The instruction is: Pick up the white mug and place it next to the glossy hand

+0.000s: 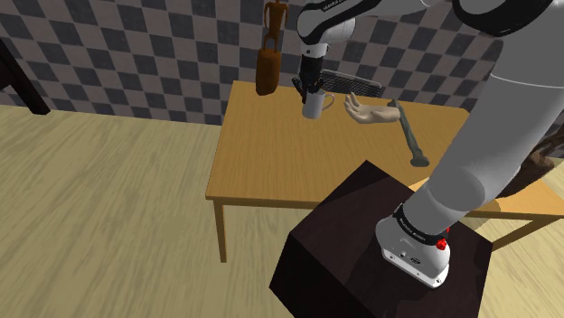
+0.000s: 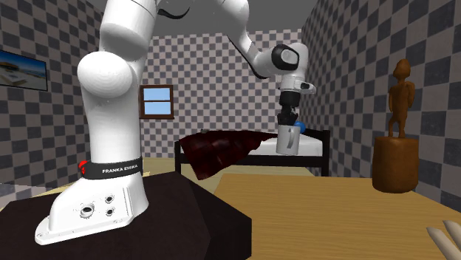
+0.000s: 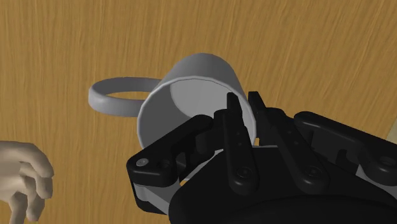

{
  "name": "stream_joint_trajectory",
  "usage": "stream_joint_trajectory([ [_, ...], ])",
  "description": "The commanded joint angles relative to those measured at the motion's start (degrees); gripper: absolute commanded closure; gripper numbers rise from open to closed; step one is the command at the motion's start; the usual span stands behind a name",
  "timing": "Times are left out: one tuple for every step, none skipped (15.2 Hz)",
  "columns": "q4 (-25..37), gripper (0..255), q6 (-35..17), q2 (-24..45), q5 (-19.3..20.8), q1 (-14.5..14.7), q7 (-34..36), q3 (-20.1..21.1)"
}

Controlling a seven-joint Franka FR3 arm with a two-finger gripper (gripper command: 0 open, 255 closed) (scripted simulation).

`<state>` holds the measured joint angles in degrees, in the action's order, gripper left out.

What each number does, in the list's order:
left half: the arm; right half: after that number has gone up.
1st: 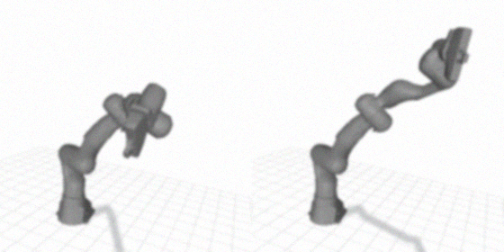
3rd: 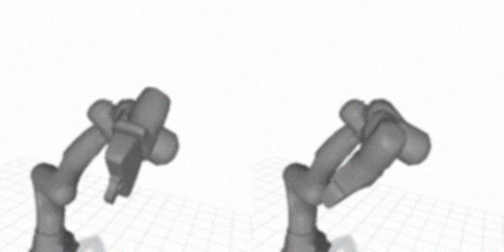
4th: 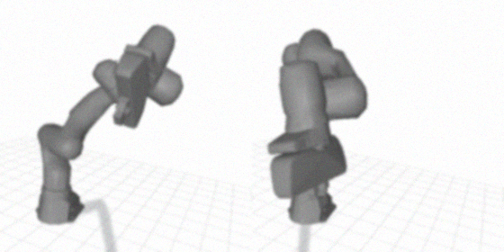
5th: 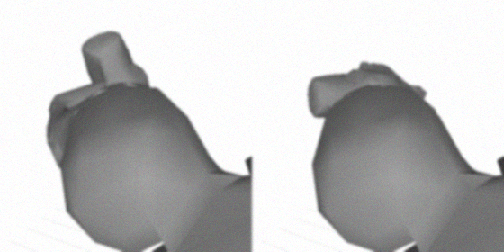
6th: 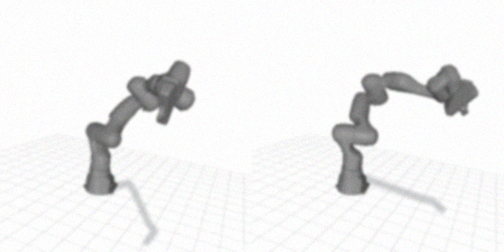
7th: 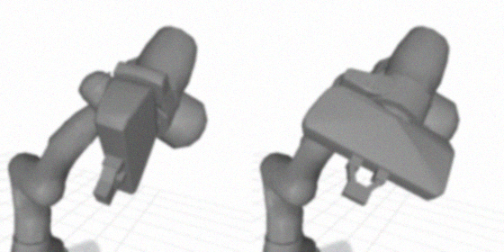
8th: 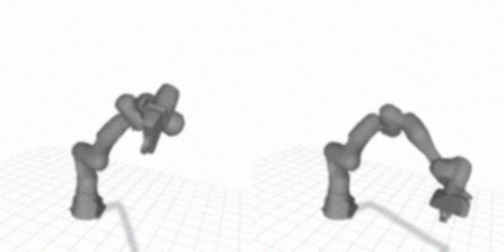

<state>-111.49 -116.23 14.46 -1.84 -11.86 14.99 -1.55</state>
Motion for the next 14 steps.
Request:
stream_joint_trajectory([
  [0.12, 255, 0.23, -0.05, 0.19, -1.57, -2.57, -1.04],
  [0.13, 255, 0.25, -0.04, 0.29, -2.34, -3.81, -1.56],
  [0.20, 255, 0.29, 0.02, 0.38, -3.12, -5.05, -2.08],
  [0.34, 255, 0.34, 0.12, 0.48, -3.90, -6.29, -2.59],
  [0.55, 255, 0.41, 0.27, 0.57, -4.68, -7.53, -3.11],
  [0.83, 255, 0.49, 0.47, 0.65, -5.46, -8.77, -3.63],
  [1.17, 255, 0.59, 0.72, 0.72, -6.24, -10.02, -4.13],
  [1.58, 255, 0.71, 1.01, 0.78, -7.03, -11.26, -4.63],
  [2.05, 255, 0.84, 1.36, 0.83, -7.82, -12.50, -5.13],
  [2.59, 255, 0.98, 1.75, 0.87, -8.62, -13.74, -5.61],
  [3.20, 255, 1.15, 2.19, 0.90, -9.42, -14.97, -6.08],
  [3.88, 255, 1.33, 2.67, 0.92, -10.23, -16.21, -6.54],
  [4.63, 255, 1.54, 3.20, 0.92, -11.03, -17.44, -6.99],
  [5.45, 255, 1.76, 3.78, 0.91, -11.85, -18.66, -7.42],
])
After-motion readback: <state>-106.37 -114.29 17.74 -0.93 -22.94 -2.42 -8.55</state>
